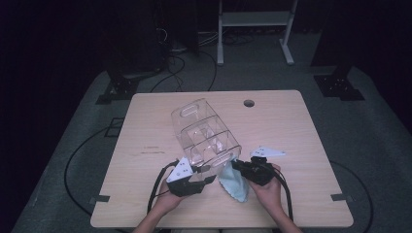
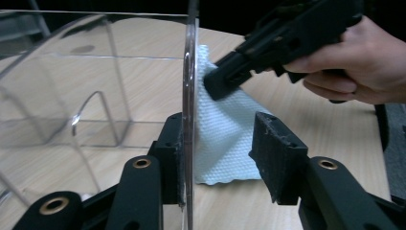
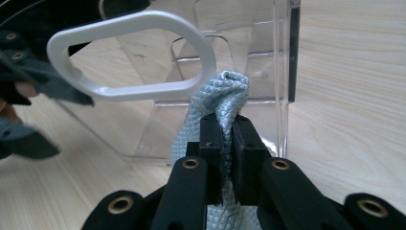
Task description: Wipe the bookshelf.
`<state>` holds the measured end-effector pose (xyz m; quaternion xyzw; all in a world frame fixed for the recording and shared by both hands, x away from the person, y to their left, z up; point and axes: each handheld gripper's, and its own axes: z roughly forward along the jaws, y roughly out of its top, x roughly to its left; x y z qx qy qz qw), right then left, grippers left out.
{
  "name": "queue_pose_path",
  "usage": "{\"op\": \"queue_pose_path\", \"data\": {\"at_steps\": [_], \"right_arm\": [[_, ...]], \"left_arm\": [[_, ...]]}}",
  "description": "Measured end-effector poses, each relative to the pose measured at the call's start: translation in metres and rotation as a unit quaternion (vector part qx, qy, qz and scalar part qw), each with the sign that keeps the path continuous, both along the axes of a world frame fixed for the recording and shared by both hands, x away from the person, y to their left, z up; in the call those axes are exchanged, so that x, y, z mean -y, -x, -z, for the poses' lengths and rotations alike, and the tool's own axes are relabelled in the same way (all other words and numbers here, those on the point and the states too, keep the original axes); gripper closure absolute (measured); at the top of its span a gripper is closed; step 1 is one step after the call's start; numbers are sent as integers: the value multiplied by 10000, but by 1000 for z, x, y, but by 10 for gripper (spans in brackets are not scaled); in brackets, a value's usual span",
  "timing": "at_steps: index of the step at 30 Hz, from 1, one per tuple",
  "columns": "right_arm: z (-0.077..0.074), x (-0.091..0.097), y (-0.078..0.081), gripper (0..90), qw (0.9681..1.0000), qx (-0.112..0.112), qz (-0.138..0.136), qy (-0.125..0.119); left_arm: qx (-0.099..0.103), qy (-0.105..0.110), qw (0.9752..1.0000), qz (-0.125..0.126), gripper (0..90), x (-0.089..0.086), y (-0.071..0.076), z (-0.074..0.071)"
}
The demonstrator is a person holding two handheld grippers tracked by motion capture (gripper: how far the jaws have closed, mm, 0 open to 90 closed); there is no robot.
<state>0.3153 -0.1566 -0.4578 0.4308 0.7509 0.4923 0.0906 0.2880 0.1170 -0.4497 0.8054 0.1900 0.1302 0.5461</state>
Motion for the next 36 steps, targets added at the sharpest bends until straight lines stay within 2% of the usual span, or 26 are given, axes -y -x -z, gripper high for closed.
{"op": "queue_pose_path", "data": {"at_steps": [3, 12, 18, 22, 26, 33, 36], "right_arm": [[0, 2, -1, 838, 10000, -13, 18, -9], [0, 9, -4, 838, 9999, -26, 109, -24], [0, 11, -5, 837, 9999, -31, 125, -30], [0, 11, -5, 837, 9999, -20, 117, -34], [1, 12, -5, 837, 9999, -13, 92, -40], [1, 12, -6, 836, 10000, -2, 75, -46], [1, 12, -5, 836, 10000, -3, 72, -51]], "left_arm": [[-36, 32, 10000, 47, 546, 3, 2, 1], [-16, -58, 9995, 295, 534, 13, 7, 3], [-13, -77, 9990, 437, 519, 12, 8, 1], [27, -56, 9994, 353, 480, 6, 8, -3], [19, 88, 9996, 252, 462, -6, 7, -8], [144, 166, 9994, 253, 438, -22, 2, -20], [160, 200, 9996, 97, 401, -28, -1, -24]]}}
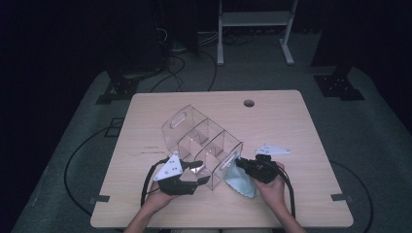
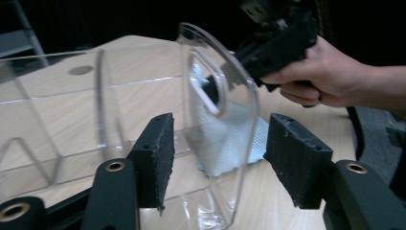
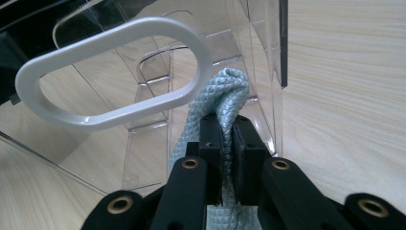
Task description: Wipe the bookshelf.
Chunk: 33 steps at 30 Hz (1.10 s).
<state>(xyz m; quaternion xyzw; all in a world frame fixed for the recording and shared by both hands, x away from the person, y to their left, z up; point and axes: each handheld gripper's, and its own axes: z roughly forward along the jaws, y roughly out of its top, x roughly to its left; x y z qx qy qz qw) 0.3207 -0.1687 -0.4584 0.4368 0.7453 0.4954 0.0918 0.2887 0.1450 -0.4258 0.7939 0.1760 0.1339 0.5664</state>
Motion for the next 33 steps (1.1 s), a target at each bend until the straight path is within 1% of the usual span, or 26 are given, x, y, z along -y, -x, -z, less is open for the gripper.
{"op": "queue_pose_path", "data": {"at_steps": [3, 4, 6, 8, 11, 13, 14, 15, 17, 20, 22, 24, 26, 27, 29, 30, 31, 33], "right_arm": [[0, 0, 0, 835, 10000, 3, -5, -5], [0, 0, 0, 835, 10000, 6, -7, -11], [-1, 0, 1, 835, 10000, 19, -22, -18], [-1, 0, 1, 835, 10000, 14, -31, -24], [-1, 0, 1, 833, 10000, 18, -45, -26], [-1, 0, 0, 833, 10000, 9, -50, -30], [0, 0, 0, 833, 10000, 12, -53, -35], [0, 0, 0, 834, 10000, 20, -58, -38], [0, 0, 0, 833, 10000, 22, -60, -26], [0, 0, 0, 833, 10000, 31, -77, -30], [0, 0, 0, 832, 10000, 24, -86, -33], [0, 1, 0, 829, 9999, 30, -104, -34], [0, 1, 0, 828, 9999, 16, -109, -39], [0, 1, 0, 827, 9999, 10, -108, -42], [0, 1, -1, 826, 9999, 7, -120, -51], [1, 1, -1, 826, 9999, 10, -127, -51], [1, 1, -1, 826, 9999, 11, -129, -52], [1, 1, -1, 826, 9999, 10, -139, -57]], "left_arm": [[76, 59, 9996, -269, 356, -6, -5, -5], [128, 33, 9991, -400, 316, -8, -6, -7], [171, 35, 9985, -510, 298, -12, -8, -9], [233, -8, 9974, -684, 269, -15, -12, -11], [190, -55, 9955, -925, 189, -19, -17, -11], [198, -87, 9944, -1037, 157, -21, -21, -10], [203, -60, 9937, -1100, 140, -21, -23, -9], [221, -75, 9931, -1147, 127, -21, -24, -9], [175, -33, 9923, -1222, 104, -21, -30, -8], [110, -102, 9902, -1385, 75, -21, -38, -6], [73, -188, 9890, -1464, 64, -20, -42, -4], [123, -250, 9875, -1553, 49, -19, -44, -3], [80, -296, 9867, -1595, 48, -20, -47, -2], [35, -265, 9867, -1606, 41, -20, -48, 0], [-6, -276, 9870, -1581, 35, -20, -50, 2], [-14, -328, 9871, -1570, 35, -20, -50, 3], [-42, -303, 9874, -1554, 35, -19, -51, 4], [-89, -364, 9877, -1518, 35, -18, -52, 7]]}}
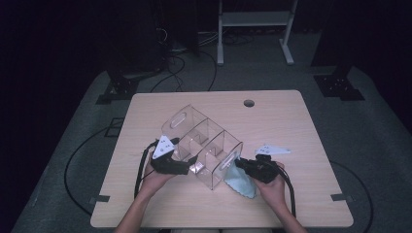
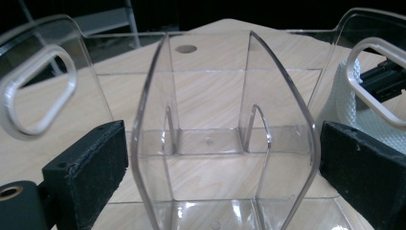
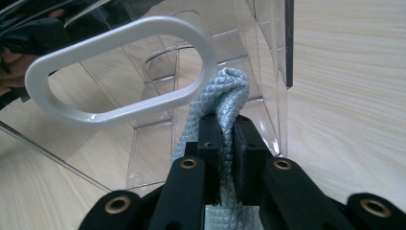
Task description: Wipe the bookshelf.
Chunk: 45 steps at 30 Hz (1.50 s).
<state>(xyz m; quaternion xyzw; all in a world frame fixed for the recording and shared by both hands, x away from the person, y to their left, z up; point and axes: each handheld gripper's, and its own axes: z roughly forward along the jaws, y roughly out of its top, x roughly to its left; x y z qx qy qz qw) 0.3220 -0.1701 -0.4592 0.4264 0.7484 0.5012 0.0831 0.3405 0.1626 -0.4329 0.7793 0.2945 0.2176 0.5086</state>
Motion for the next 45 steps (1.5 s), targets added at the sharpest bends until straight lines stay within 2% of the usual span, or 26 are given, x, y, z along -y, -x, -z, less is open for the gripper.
{"op": "queue_pose_path", "data": {"at_steps": [3, 6, 9, 13, 15, 18, 22, 25, 30, 33, 35, 36, 39, 40, 41, 45], "right_arm": [[0, 0, -1, 825, 10000, 2, -20, -19], [-2, 1, -1, 820, 10000, -20, -58, -53], [-3, 2, -2, 821, 10000, -4, -75, -49], [-3, 2, -2, 823, 10000, 62, -51, -6], [0, 3, -3, 823, 10000, 52, -40, 48], [3, 5, -5, 823, 10000, -20, -30, 58], [-12, 11, -2, 825, 9997, 243, 58, 84], [-10, 13, -2, 828, 9996, 257, 79, 39], [12, 9, -5, 829, 9997, 14, 41, 236], [18, 7, -7, 825, 9995, -54, 27, 308], [21, 7, -8, 777, 9993, -95, 47, 364], [19, 9, -10, 702, 9991, -139, -6, 389], [16, 14, -8, 665, 9992, -163, -76, 366], [15, 15, -5, 614, 9983, -297, -271, 411], [16, 14, -3, 603, 9977, -326, -321, 497], [24, 6, -2, 602, 9951, -289, -379, 871]], "left_arm": [[-20, -93, 10000, -4, 43, 3, -2, 5], [-124, 18, 9999, 10, 56, 2, -4, 8], [-94, -16, 10000, -16, 67, 3, -4, 9], [-63, 150, 9998, -105, 81, 3, 3, 11], [-75, 87, 9998, -137, 83, 4, 7, 10], [-116, 105, 9997, -183, 83, 4, 13, 10], [-110, 132, 9995, -249, 82, 6, 21, 10], [-85, 134, 9994, -297, 80, 8, 24, 10], [-53, 182, 9993, -326, 75, 7, 24, 12], [-53, 189, 9992, -346, 73, 7, 24, 12], [-54, 194, 9992, -358, 72, 7, 24, 12], [-56, 189, 9992, -359, 70, 7, 24, 12], [-56, 190, 9991, -367, 69, 7, 24, 12], [-54, 194, 9991, -367, 67, 7, 24, 12], [-52, 198, 9991, -366, 66, 7, 24, 12], [-111, 204, 9991, -364, 64, 7, 23, 12]]}}
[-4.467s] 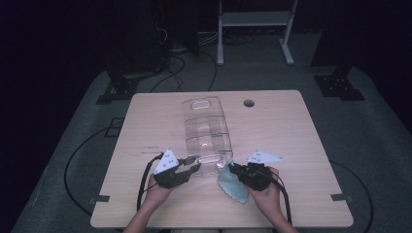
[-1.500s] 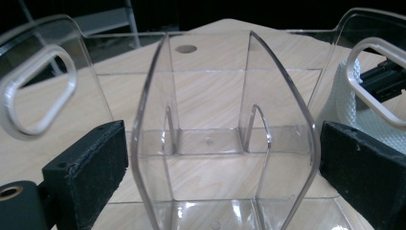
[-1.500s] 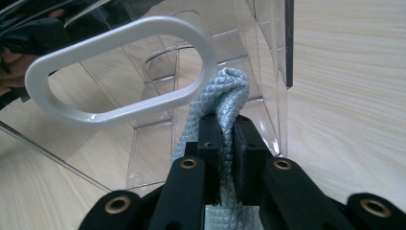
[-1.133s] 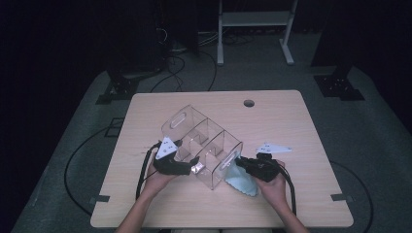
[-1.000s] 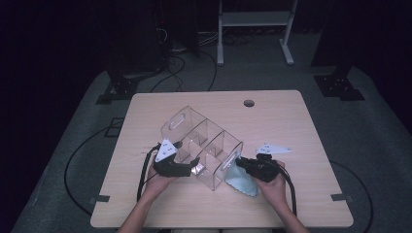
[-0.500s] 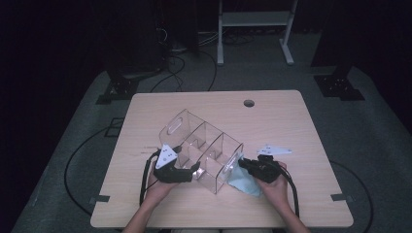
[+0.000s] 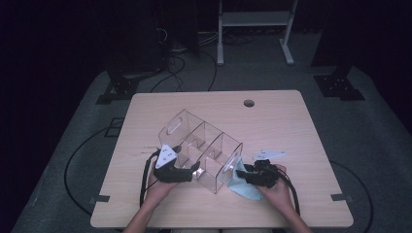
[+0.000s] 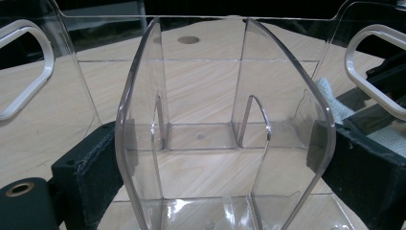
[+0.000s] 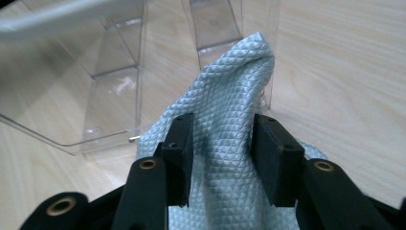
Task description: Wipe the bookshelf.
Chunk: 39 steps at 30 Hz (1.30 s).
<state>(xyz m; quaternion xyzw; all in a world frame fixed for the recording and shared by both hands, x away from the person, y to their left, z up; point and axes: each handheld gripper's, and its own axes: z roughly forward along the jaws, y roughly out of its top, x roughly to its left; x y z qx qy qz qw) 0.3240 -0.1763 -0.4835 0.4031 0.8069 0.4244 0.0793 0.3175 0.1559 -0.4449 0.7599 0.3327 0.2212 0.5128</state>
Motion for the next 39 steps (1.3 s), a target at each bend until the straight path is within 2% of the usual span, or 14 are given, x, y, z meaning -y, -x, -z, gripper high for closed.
{"op": "queue_pose_path", "data": {"at_steps": [3, 5, 11, 14, 18, 21, 24, 25, 27, 30, 34, 35, 37, 39], "right_arm": [[5, -4, -3, 743, 9999, -137, 28, 79], [6, -6, -5, 814, 9998, -113, 48, 180], [4, -5, -18, 828, 9992, 4, 380, 126], [4, -8, -15, 829, 9993, 34, 339, 177], [5, -17, 0, 829, 9999, -77, -87, 18], [4, -18, 1, 832, 9999, -20, -147, 63], [4, -10, -9, 832, 9998, 50, 165, -18], [4, -7, -13, 832, 9996, 0, 263, -62], [4, -5, -17, 832, 9994, -29, 313, -122], [3, -10, -11, 831, 9998, -51, 164, -97], [5, -23, 5, 829, 9988, -143, -426, -205], [5, -25, 8, 830, 9986, -122, -492, -173], [4, -24, 6, 832, 9988, -64, -456, -168], [3, -19, -1, 832, 9997, 20, -158, -206]], "left_arm": [[-35, 21, 10000, 20, 64, -1, -1, 0], [-39, 27, 10000, 32, 65, 0, -1, 0], [-11, 20, 10000, 5, 74, 0, -1, 1], [18, 26, 10000, -23, 73, 2, -1, 1], [4, 9, 10000, -59, 73, 2, -1, 1], [-15, 9, 10000, -44, 77, 1, -1, 1], [7, 27, 10000, -52, 77, 1, -2, 1], [8, 27, 10000, -67, 77, 1, -2, 1], [22, 20, 10000, -85, 76, 2, -3, 1], [29, 35, 9999, -164, 76, 4, -3, 1], [17, 37, 9998, -208, 77, 4, -3, 1], [16, 39, 9998, -193, 78, 3, -3, 1], [12, 33, 9998, -192, 82, 2, -4, 1], [21, 31, 9998, -189, 82, 2, -4, 2]]}}
